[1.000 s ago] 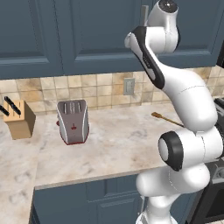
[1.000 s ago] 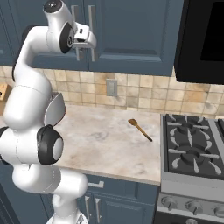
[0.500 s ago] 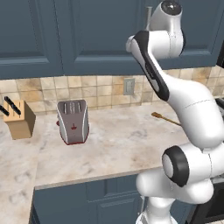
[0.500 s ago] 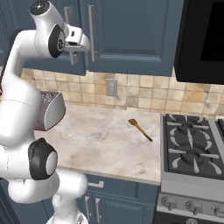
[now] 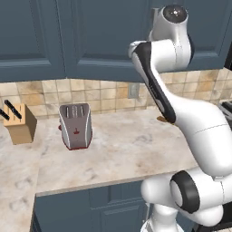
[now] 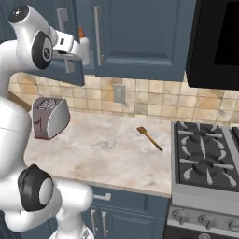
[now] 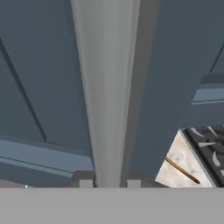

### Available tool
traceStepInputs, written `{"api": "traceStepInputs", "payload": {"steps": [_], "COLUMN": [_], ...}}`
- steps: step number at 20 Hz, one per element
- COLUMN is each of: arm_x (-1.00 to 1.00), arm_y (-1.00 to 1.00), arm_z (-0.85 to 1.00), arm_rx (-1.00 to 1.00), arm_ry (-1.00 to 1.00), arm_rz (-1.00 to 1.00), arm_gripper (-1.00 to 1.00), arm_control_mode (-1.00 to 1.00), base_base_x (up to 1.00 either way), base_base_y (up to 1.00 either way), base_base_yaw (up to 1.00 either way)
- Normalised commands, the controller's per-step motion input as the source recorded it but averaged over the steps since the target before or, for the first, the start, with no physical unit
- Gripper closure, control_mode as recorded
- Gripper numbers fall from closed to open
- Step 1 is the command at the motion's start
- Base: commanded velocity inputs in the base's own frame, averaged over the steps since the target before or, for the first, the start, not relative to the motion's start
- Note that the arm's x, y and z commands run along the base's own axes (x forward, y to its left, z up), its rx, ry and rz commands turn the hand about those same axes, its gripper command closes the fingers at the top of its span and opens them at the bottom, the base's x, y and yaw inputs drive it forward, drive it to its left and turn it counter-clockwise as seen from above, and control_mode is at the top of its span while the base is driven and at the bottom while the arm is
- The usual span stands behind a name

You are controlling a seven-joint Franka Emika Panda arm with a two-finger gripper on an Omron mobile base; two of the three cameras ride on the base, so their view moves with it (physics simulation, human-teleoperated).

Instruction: Pick the dish brush and soap dispenser from the cabinet and place them on the counter.

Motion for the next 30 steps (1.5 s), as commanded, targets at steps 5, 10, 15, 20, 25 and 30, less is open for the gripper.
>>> {"api": "traceStepInputs", "payload": {"steps": [5,10,15,20,25,30], "arm_x": [-0.44,-0.23,-0.12,-0.27,-0.41,-0.47], "arm_y": [0.29,0.26,0.2,0.38,0.52,0.62], "arm_z": [-0.14,-0.33,-0.07,0.0,0.0,0.0], "arm_rx": [0.0,-0.02,-0.02,-0.02,-0.03,-0.01], "arm_ry": [-0.06,-0.04,0.0,0.01,0.0,-0.03], "arm_rz": [-0.25,-0.17,-0.01,-0.03,-0.06,-0.11], "arm_gripper": [1.0,1.0,1.0,1.0,1.0,1.0], "arm_control_mode": [-1.0,-1.0,-1.0,-1.0,-1.0,-1.0], "base_base_x": [0.0,0.0,0.0,0.0,0.0,0.0], "base_base_y": [0.0,0.0,0.0,0.0,0.0,0.0], "base_base_yaw": [0.0,0.0,0.0,0.0,0.0,0.0]}}
